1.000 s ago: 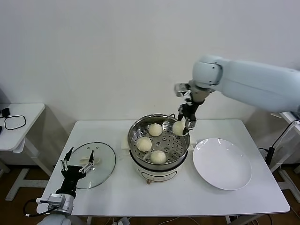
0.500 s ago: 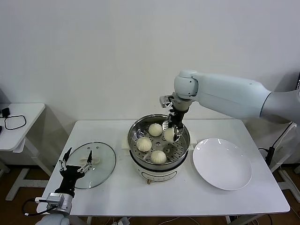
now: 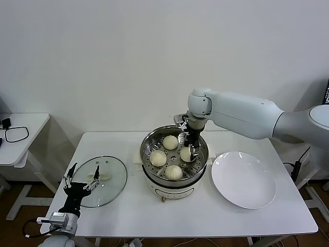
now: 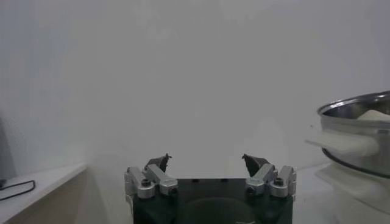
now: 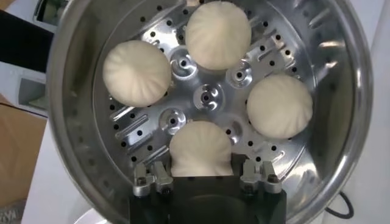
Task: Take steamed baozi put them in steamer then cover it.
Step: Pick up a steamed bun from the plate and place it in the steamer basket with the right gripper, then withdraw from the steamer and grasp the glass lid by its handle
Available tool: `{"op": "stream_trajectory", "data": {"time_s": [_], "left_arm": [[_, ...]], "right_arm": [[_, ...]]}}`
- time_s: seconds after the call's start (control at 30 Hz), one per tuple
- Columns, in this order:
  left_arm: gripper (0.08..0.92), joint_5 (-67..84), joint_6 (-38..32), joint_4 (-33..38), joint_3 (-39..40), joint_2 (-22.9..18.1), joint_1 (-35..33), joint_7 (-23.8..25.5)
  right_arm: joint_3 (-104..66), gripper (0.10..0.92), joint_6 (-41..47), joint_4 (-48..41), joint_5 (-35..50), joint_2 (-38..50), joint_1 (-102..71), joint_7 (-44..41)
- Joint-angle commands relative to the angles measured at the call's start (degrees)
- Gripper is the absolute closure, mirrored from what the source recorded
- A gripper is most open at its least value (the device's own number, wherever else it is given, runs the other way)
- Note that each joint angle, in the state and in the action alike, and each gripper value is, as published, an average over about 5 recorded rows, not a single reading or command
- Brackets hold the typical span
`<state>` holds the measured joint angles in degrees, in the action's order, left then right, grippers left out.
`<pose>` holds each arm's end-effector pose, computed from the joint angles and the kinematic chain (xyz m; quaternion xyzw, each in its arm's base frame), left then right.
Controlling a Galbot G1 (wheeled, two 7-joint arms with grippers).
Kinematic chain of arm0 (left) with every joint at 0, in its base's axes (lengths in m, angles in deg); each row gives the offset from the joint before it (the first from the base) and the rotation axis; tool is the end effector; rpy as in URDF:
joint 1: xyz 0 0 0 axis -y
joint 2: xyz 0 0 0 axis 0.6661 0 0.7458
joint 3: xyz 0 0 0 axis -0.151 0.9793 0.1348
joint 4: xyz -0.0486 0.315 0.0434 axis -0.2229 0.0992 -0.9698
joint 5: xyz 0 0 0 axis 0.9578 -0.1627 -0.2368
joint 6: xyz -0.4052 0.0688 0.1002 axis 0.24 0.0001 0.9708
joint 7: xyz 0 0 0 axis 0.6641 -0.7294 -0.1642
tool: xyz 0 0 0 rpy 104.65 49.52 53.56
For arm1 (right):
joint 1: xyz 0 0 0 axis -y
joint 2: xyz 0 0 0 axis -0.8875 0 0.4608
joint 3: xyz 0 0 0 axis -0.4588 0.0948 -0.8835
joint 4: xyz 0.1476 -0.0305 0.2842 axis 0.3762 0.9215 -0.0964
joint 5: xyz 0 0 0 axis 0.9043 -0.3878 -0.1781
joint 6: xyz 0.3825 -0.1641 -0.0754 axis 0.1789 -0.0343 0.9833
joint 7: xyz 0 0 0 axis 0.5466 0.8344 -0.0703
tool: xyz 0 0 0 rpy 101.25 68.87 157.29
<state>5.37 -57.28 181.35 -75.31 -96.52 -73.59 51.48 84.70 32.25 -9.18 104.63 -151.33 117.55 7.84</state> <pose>0.2765 0.1148 -0.3088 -0.0022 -0.9951 -0.0990 0.0012 0.6111 0.1326 -0.1091 0.5774 -0.4456 0.5496 0.4073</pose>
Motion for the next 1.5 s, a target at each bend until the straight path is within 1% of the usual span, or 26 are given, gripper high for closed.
{"op": "stream_trajectory", "data": {"time_s": [0.03, 0.27, 0.43, 0.57, 0.7, 0.8, 0.9, 1.0, 1.1, 1.2, 1.27, 1.33, 1.5], "left_arm": [[0.177, 0.0, 0.1, 0.1, 0.1, 0.0, 0.0, 0.0], [0.177, 0.0, 0.2, 0.3, 0.3, -0.1, -0.3, -0.1], [0.177, -0.1, 0.3, 1.0, 0.8, 0.0, -0.4, -0.2], [0.177, -0.2, 0.5, 1.6, 1.3, -0.1, -0.4, -0.5], [0.177, -0.3, 0.7, 2.1, 1.8, 0.0, -0.4, -0.8], [0.177, -0.3, 0.6, 2.2, 2.1, 0.2, -0.2, -1.1], [0.177, -0.3, 0.5, 2.2, 2.3, 0.3, 0.3, -1.3], [0.177, -0.1, 1.1, 2.1, 2.4, 0.9, 1.0, -1.3], [0.177, 0.3, 3.0, 1.5, 2.3, 1.6, 2.2, -2.2], [0.177, -0.1, 4.1, 1.0, 2.9, 2.6, 3.0, -2.7], [0.177, -1.0, 3.5, 1.0, 3.6, 3.1, 3.3, -2.7], [0.177, -1.5, 2.8, 1.1, 4.3, 3.2, 3.7, -2.9], [0.177, -1.7, 1.2, 0.9, 5.7, 3.1, 4.7, -3.6]], "right_arm": [[-0.8, 0.348, -0.2, -0.3, -1.3, 0.3, -1.2, -0.2], [-2.5, 0.215, -0.2, 2.5, 0.0, 4.5, 1.8, -0.9], [-3.5, 0.203, -0.3, 6.6, 3.3, 11.0, 7.8, -2.1], [-7.8, 0.203, -0.2, 10.2, 4.9, 17.5, 8.9, -2.1], [-16.5, 0.203, -0.1, 14.1, 5.0, 25.4, 4.1, -1.1], [-25.8, 0.203, -0.9, 16.9, 5.8, 31.0, -3.4, 2.3], [-36.7, 0.203, -3.5, 19.2, 7.5, 35.7, -12.3, 7.7], [-48.1, 0.203, -8.8, 21.9, 11.6, 40.1, -23.4, 18.1], [-60.0, 0.203, -14.3, 26.2, 17.7, 44.1, -38.3, 31.4], [-74.2, 0.203, -18.0, 31.4, 22.1, 45.6, -55.7, 45.4], [-84.5, 0.203, -19.7, 34.5, 23.0, 44.0, -67.6, 53.3], [-92.8, 0.203, -21.0, 37.1, 22.7, 40.8, -77.3, 58.8], [-107.3, 0.203, -23.4, 41.9, 18.9, 29.5, -92.9, 68.0]]}}
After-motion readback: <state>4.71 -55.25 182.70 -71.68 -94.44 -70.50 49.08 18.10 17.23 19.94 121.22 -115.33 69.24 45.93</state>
